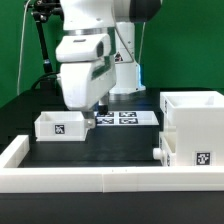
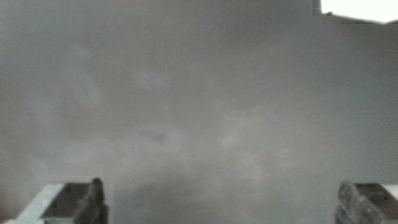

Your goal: Assemble drawer

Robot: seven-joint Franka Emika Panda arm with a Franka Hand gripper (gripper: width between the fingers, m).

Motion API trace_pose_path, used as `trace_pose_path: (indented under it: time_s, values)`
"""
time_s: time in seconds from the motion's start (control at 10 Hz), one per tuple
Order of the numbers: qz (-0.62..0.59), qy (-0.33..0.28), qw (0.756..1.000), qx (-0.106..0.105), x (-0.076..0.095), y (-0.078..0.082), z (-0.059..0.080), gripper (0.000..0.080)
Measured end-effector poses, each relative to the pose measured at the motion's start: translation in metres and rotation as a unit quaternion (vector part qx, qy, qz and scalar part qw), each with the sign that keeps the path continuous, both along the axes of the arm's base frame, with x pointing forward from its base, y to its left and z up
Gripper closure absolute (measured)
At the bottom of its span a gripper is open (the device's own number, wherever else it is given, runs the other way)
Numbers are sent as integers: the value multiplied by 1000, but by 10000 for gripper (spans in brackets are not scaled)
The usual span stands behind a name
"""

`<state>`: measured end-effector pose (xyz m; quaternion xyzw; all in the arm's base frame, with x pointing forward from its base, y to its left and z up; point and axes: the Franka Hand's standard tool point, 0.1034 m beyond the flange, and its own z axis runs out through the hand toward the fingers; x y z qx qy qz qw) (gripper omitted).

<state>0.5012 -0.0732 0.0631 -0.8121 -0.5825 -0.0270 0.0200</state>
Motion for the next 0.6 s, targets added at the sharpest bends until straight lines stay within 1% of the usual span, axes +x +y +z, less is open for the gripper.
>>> trace_pose_path:
  time_s: [0.1,0.2,0.3,0.4,0.6]
  values:
    - [-73,-2,997,2,-6,-7,4,151]
    - [-109,-12,994,0,-11,-12,5,151]
    - [-178,-5,984,5,-21,-16,2,151]
    - [-217,0,976,7,-24,-19,0,151]
    - [-274,4,962,11,-23,-17,0,151]
